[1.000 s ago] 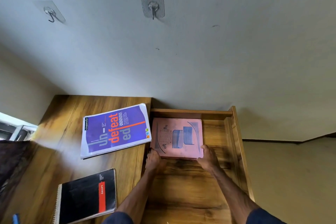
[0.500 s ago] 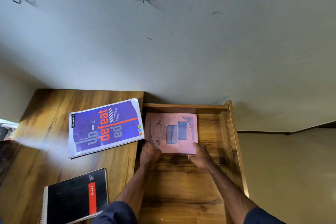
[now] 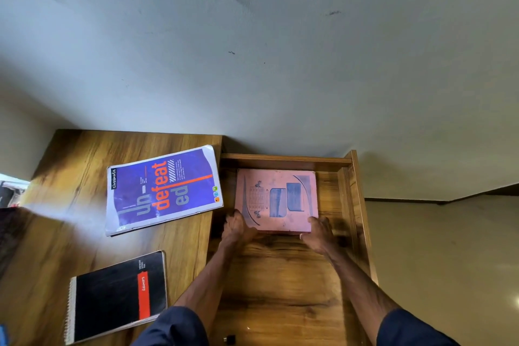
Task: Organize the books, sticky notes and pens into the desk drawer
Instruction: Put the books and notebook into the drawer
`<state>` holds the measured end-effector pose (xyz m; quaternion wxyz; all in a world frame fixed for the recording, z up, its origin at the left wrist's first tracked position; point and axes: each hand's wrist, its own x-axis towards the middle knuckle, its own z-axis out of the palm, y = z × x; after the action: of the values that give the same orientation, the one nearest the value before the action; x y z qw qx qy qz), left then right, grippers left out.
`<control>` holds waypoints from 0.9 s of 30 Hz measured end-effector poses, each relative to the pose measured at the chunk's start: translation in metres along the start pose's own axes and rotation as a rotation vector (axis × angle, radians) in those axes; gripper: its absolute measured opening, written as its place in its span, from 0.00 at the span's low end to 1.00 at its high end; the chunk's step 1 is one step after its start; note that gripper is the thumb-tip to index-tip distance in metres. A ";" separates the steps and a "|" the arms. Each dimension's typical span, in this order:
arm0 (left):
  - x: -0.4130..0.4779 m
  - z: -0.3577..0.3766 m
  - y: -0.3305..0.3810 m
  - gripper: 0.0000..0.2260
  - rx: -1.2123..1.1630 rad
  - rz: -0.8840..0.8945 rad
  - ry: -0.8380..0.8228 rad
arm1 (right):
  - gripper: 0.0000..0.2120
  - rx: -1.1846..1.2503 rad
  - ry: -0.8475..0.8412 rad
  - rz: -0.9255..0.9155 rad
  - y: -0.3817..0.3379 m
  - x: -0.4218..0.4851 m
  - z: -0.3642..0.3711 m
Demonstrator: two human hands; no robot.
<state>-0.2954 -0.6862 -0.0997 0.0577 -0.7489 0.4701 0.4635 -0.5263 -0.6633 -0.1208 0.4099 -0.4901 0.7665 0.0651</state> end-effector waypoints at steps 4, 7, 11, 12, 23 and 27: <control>-0.010 -0.022 -0.019 0.19 -0.004 0.163 0.079 | 0.21 0.102 0.198 -0.125 -0.044 -0.018 0.012; -0.028 -0.049 -0.041 0.09 -0.052 0.333 0.091 | 0.16 0.259 0.111 -0.289 -0.097 -0.034 0.020; -0.056 -0.090 -0.085 0.07 -0.108 0.470 0.189 | 0.18 0.477 -0.042 -0.360 -0.172 -0.046 0.030; -0.063 -0.101 -0.099 0.07 -0.132 0.465 0.233 | 0.20 0.519 -0.059 -0.335 -0.189 -0.047 0.034; -0.111 -0.148 -0.234 0.10 -0.595 0.212 0.383 | 0.07 0.517 0.109 -0.189 -0.251 -0.066 0.048; -0.109 -0.147 -0.225 0.11 -0.960 0.139 0.247 | 0.07 0.800 -0.001 -0.270 -0.266 -0.098 0.041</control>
<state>-0.0444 -0.5682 -0.0141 -0.3804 -0.7074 0.2558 0.5380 -0.2709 -0.7102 0.0003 0.5731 -0.3883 0.6601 -0.2915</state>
